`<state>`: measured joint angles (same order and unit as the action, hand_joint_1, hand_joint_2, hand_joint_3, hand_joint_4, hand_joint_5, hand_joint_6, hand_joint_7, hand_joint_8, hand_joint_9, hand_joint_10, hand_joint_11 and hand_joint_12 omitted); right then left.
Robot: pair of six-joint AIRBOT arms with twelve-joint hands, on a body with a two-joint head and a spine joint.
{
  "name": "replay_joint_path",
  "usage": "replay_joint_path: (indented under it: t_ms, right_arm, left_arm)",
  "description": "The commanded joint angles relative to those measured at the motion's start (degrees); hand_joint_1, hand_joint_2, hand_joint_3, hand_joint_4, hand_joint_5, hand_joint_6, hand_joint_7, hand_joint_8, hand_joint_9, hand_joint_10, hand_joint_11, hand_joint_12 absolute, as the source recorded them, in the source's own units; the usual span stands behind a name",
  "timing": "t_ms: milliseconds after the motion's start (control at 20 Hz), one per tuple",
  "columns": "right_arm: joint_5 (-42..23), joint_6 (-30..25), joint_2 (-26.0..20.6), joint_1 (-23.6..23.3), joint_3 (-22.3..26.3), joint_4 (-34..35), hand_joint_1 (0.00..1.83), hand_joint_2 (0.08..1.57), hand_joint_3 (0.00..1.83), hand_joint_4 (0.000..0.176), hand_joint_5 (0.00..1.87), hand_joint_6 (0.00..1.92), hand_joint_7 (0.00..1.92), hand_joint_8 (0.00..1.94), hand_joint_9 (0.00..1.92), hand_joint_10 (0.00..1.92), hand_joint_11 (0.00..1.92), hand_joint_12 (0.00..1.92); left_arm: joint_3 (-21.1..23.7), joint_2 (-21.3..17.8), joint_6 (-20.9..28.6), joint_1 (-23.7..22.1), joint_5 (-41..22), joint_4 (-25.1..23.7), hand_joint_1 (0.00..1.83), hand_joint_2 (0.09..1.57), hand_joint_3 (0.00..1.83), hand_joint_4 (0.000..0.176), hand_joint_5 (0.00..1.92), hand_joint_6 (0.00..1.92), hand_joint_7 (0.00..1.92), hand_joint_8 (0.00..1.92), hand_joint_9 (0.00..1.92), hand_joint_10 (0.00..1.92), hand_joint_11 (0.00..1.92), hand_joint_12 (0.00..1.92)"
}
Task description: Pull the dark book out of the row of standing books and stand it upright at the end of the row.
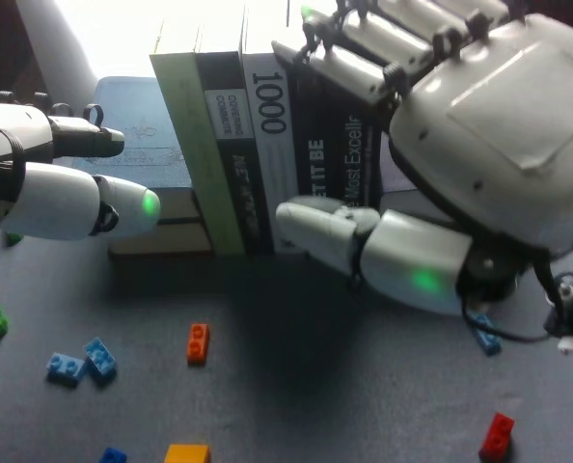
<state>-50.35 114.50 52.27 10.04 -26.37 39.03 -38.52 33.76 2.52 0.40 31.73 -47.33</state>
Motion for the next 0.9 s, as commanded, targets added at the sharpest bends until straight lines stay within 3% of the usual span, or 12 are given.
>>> replay_joint_path:
  t_ms: [0, 50, 100, 150, 300, 850]
  right_arm:
    - [-5.1, -0.3, 0.1, -1.2, -0.3, -3.6, 0.00, 1.21, 0.00, 0.003, 0.26, 0.07, 0.12, 0.00, 0.03, 0.00, 0.00, 0.00]
    - [-5.2, -0.5, 0.4, -1.5, -0.7, -3.6, 0.00, 1.22, 0.00, 0.000, 0.39, 0.13, 0.15, 0.02, 0.04, 0.00, 0.00, 0.00]
    - [-5.2, -0.7, 0.9, -2.1, -1.3, -3.6, 0.00, 1.22, 0.00, 0.000, 0.39, 0.13, 0.15, 0.02, 0.04, 0.00, 0.00, 0.00]
    - [-5.2, -0.7, 1.5, -3.0, -1.9, -3.6, 0.00, 1.22, 0.00, 0.000, 0.64, 0.23, 0.17, 0.02, 0.00, 0.00, 0.00, 0.00]
    - [-5.7, -1.1, 3.2, -4.3, -3.8, -3.6, 0.00, 1.21, 0.00, 0.001, 0.86, 0.17, 0.21, 0.00, 0.00, 0.00, 0.00, 0.00]
    - [-6.4, -3.2, 8.7, -8.1, -14.1, -3.3, 0.00, 1.19, 0.00, 0.000, 0.85, 0.16, 0.23, 0.01, 0.00, 0.00, 0.00, 0.00]
  left_arm:
    - [-0.1, -0.4, -0.2, -0.5, -2.7, -2.4, 0.00, 1.22, 0.00, 0.032, 0.11, 0.00, 0.13, 0.00, 0.14, 0.00, 0.00, 0.57]
    - [-0.1, -0.4, -0.2, -0.5, -2.7, -2.4, 0.00, 1.22, 0.00, 0.033, 0.11, 0.00, 0.13, 0.00, 0.15, 0.00, 0.00, 0.56]
    - [-0.1, -0.4, -0.2, -0.5, -2.7, -2.4, 0.00, 1.22, 0.00, 0.033, 0.11, 0.00, 0.13, 0.00, 0.15, 0.00, 0.00, 0.56]
    - [-0.1, -0.4, -0.2, -0.4, -2.6, -2.4, 0.00, 1.21, 0.00, 0.036, 0.11, 0.00, 0.13, 0.00, 0.16, 0.01, 0.00, 0.55]
    - [-0.1, -0.4, -0.2, -0.4, -2.4, -2.4, 0.00, 1.22, 0.00, 0.029, 0.13, 0.00, 0.14, 0.00, 0.16, 0.00, 0.00, 0.56]
    - [-0.3, -0.4, -0.4, -0.4, -2.4, -2.4, 0.00, 1.23, 0.00, 0.037, 0.12, 0.00, 0.12, 0.00, 0.15, 0.00, 0.00, 0.59]
